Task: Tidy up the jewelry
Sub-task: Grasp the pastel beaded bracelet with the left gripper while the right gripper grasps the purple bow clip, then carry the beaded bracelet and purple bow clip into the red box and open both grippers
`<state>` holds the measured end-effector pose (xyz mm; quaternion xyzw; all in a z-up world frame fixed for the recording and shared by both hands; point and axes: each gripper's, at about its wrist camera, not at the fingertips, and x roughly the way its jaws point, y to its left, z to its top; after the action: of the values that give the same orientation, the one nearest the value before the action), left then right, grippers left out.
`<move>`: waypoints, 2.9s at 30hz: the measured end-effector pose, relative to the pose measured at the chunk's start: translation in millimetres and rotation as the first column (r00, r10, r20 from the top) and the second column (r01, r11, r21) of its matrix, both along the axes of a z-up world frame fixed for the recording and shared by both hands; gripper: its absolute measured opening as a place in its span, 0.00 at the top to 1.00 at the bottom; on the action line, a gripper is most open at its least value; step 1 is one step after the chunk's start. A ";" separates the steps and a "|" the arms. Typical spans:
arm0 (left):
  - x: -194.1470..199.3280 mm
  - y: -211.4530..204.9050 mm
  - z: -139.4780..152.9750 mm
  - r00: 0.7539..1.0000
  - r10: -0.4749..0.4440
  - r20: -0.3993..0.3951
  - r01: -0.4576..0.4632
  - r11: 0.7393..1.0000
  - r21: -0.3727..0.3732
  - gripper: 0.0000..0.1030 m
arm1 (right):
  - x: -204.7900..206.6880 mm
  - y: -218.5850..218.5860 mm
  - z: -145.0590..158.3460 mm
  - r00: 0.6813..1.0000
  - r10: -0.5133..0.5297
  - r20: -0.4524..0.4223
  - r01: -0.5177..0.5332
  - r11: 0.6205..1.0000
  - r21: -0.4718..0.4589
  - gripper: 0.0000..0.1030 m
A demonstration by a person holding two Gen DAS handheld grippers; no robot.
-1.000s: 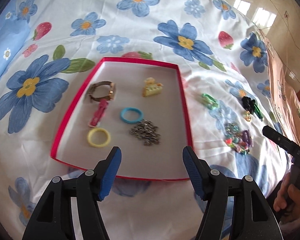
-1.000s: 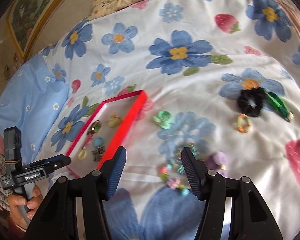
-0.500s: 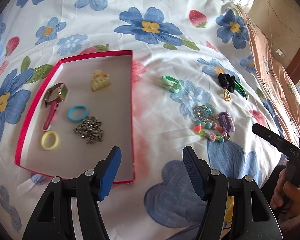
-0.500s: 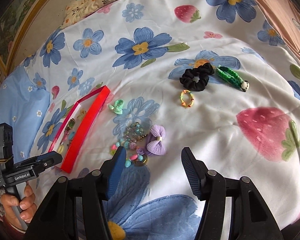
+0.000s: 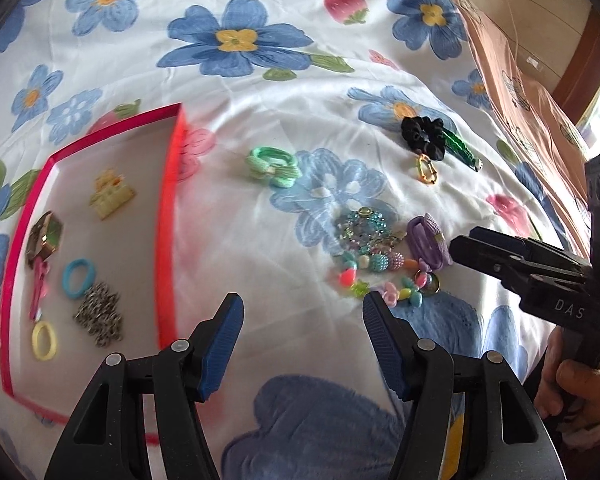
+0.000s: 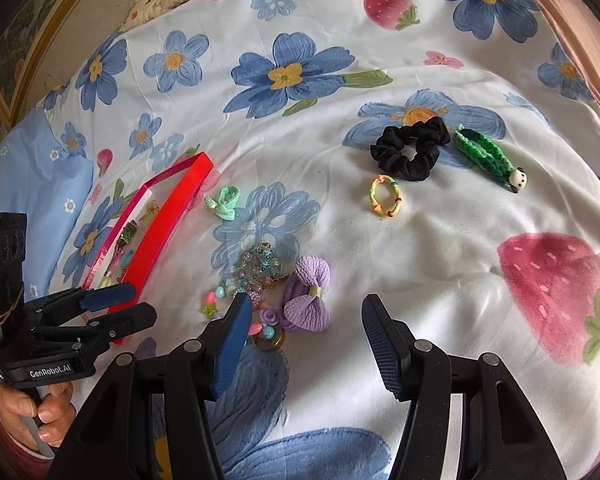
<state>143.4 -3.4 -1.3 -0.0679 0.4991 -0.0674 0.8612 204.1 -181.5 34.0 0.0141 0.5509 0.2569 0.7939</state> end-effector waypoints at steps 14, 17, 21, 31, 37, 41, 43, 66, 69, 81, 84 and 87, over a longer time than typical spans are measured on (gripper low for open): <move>47.4 -44.3 -42.4 0.988 -0.153 -0.028 0.155 0.985 0.078 0.82 | 20.5 10.2 -29.2 0.998 0.025 -0.056 -0.027 0.999 -0.041 0.86; 45.9 -48.1 -41.8 0.984 -0.176 -0.022 0.177 0.981 0.079 0.92 | 19.6 7.6 -26.1 0.999 0.018 -0.046 -0.019 0.999 -0.031 0.87; 35.8 -38.0 -34.8 0.988 -0.157 -0.005 0.157 0.987 0.037 0.92 | 17.5 4.9 -12.3 1.000 0.002 -0.015 -0.002 1.000 0.001 0.87; -12.9 16.4 8.8 0.995 -0.031 0.090 0.035 0.999 -0.040 0.92 | 7.7 15.1 16.6 1.000 0.009 0.024 -0.010 0.998 0.065 0.87; -44.7 43.2 36.7 0.989 0.026 0.147 -0.018 0.998 -0.057 0.92 | -2.3 37.3 21.3 0.998 0.053 0.028 -0.055 0.995 0.082 0.87; -66.4 58.9 52.4 0.982 0.059 0.178 -0.047 0.996 -0.071 0.92 | -8.5 53.4 25.2 0.996 0.085 0.032 -0.088 0.992 0.092 0.87; -77.6 67.5 58.7 0.978 0.078 0.193 -0.064 0.995 -0.077 0.92 | -12.6 60.8 27.7 0.994 0.102 0.035 -0.105 0.990 0.097 0.87; -126.5 152.1 63.7 0.942 0.275 0.192 -0.260 0.960 -0.101 0.92 | -48.2 163.3 36.9 0.954 0.296 0.044 -0.300 0.943 0.144 0.87; -126.3 160.0 58.1 0.940 0.292 0.178 -0.276 0.955 -0.110 0.92 | -52.2 179.3 33.0 0.945 0.326 0.036 -0.328 0.934 0.144 0.87; -110.2 195.2 20.1 0.931 0.353 0.096 -0.333 0.927 -0.171 0.92 | -59.5 228.9 0.6 0.912 0.410 -0.017 -0.406 0.908 0.101 0.87; -105.8 204.9 7.4 0.924 0.377 0.067 -0.363 0.917 -0.164 0.92 | -58.4 237.1 -10.7 0.906 0.422 -0.036 -0.419 0.905 0.075 0.87; -102.5 212.1 -3.8 0.913 0.405 0.041 -0.395 0.906 -0.152 0.92 | -56.6 244.8 -21.1 0.898 0.438 -0.050 -0.436 0.899 0.040 0.86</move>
<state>41.0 208.7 -5.1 -0.2269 0.4374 0.0732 0.8671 147.5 63.3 13.0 -0.0916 0.5592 0.4354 0.6995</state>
